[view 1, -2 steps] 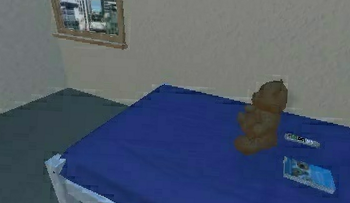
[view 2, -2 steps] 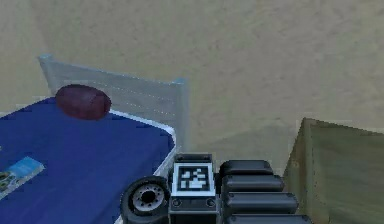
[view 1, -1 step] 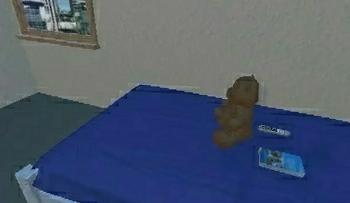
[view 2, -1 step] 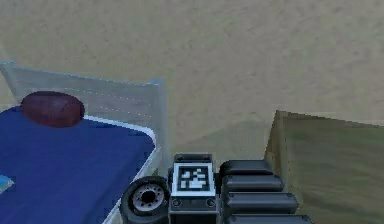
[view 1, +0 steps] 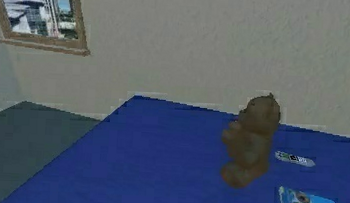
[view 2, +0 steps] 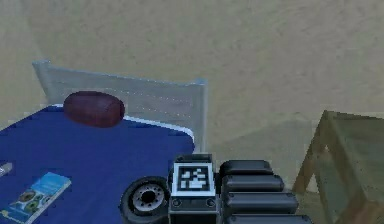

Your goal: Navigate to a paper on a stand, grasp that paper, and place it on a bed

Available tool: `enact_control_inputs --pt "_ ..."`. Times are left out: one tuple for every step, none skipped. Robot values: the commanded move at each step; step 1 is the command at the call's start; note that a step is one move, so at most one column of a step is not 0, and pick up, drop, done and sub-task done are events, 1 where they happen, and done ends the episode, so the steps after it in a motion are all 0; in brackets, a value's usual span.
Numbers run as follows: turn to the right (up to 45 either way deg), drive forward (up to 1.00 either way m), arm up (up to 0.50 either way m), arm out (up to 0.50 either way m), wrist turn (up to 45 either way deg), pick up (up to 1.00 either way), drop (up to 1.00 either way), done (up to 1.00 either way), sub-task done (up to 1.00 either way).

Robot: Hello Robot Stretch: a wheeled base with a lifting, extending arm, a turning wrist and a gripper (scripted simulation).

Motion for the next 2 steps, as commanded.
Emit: enact_control_inputs --pt "-45.0 0.0 0.0 0.0 0.0 0.0 0.0 0.0 0.0" --pt "-45.0 0.0 0.0 0.0 0.0 0.0 0.0 0.0 0.0"
